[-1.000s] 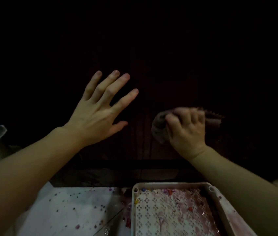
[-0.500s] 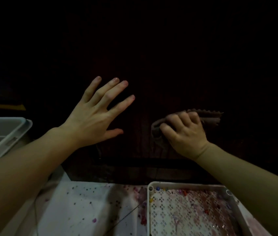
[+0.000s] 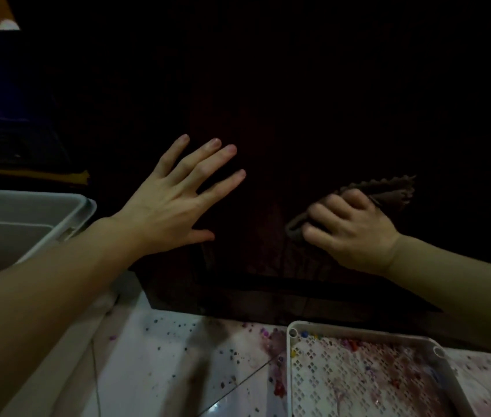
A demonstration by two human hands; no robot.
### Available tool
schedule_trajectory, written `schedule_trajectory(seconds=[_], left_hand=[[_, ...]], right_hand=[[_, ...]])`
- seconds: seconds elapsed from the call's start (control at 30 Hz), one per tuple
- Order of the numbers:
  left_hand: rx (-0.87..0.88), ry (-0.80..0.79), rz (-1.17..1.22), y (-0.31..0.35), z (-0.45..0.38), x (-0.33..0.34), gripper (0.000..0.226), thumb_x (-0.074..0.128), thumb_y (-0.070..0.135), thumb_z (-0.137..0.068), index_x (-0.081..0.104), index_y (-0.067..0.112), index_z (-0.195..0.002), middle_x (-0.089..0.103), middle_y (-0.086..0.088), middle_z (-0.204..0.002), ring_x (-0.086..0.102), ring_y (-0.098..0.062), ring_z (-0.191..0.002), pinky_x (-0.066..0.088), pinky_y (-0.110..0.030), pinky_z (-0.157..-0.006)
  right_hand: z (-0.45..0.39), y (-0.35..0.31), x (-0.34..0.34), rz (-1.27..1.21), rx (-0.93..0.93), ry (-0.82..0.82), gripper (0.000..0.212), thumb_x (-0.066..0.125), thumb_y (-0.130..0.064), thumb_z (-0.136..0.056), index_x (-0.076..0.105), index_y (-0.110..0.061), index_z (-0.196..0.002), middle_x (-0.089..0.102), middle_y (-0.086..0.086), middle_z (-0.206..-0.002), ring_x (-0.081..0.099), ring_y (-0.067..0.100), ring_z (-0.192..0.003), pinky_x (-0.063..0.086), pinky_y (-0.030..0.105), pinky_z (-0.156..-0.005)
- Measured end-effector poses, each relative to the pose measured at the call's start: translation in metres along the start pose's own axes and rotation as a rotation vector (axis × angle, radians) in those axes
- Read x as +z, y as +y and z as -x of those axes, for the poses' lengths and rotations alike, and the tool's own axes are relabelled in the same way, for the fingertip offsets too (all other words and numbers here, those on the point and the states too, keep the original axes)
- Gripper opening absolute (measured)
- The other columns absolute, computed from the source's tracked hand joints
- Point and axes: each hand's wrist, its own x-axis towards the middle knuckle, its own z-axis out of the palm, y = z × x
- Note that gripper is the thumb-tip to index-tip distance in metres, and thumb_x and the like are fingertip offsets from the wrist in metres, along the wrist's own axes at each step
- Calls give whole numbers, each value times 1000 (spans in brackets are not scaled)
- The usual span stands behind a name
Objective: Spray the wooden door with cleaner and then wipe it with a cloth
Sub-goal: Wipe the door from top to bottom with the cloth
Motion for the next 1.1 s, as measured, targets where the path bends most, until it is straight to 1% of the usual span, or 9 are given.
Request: schedule_trajectory(seconds=[0.17,0.37,0.47,0.57,0.63,0.73,0.9,0.97,1.1], left_hand=[[10,-34,11,-10,12,-4,119,89,47,-56,25,16,-151,12,-18,-158,11,-34,-147,12,-54,-119],[17,-32,0,-15,21,-1,117,88,40,-56,26,14,-152,11,-17,-159,10,-34,-148,11,-51,-120],[23,-42,0,-19,25,0,117,89,35,-56,26,13,-152,11,-17,-159,10,-35,-147,10,-50,-120],[27,-58,-13,-22,31,1,113,87,30,-59,25,13,-152,9,-17,-159,10,-35,-147,8,-49,-121],[30,-62,-24,-23,34,2,106,82,25,-64,25,14,-153,8,-16,-159,10,-35,-148,7,-49,-121],[29,-67,-47,-25,39,4,98,74,20,-69,25,13,-153,8,-17,-160,11,-35,-148,9,-53,-120],[40,-90,-73,-28,55,11,77,56,18,-78,31,11,-150,12,-19,-160,9,-34,-148,11,-57,-118],[55,-104,-74,-28,59,14,73,55,18,-80,34,11,-149,12,-18,-160,8,-34,-149,11,-57,-118],[68,-125,-76,-27,62,14,71,53,17,-81,36,12,-149,12,-18,-160,8,-35,-148,12,-57,-118]], right_hand=[[-5,-9,-1,15,104,-36,13,60,-11,-83,52,-17,-92,60,9,-86,47,29,-79,34,40,-69],[-93,-22,10,18,175,113,8,55,-13,-86,53,-17,-92,58,8,-90,46,28,-84,35,41,-71],[-78,-22,12,-9,72,47,10,56,-12,-85,55,-17,-94,60,8,-92,47,29,-85,36,41,-72],[-34,-17,6,-54,-92,-107,14,50,-13,-86,50,-18,-99,61,10,-94,49,30,-85,35,40,-73],[-20,-13,1,-76,-128,-184,12,45,-14,-87,49,-18,-97,62,11,-93,54,31,-83,35,39,-72],[-31,-15,3,-71,-127,-179,10,46,-13,-88,48,-18,-97,60,10,-92,53,30,-81,38,40,-71],[-101,-48,25,-76,-16,-55,14,55,-14,-86,55,-16,-100,59,11,-96,44,30,-89,34,43,-75],[-117,-61,32,-81,16,-71,14,53,-15,-85,57,-17,-99,59,10,-97,44,29,-91,34,42,-76],[-71,-61,35,-142,-161,-187,18,50,-17,-88,60,-17,-102,58,11,-103,48,31,-91,36,40,-77]])
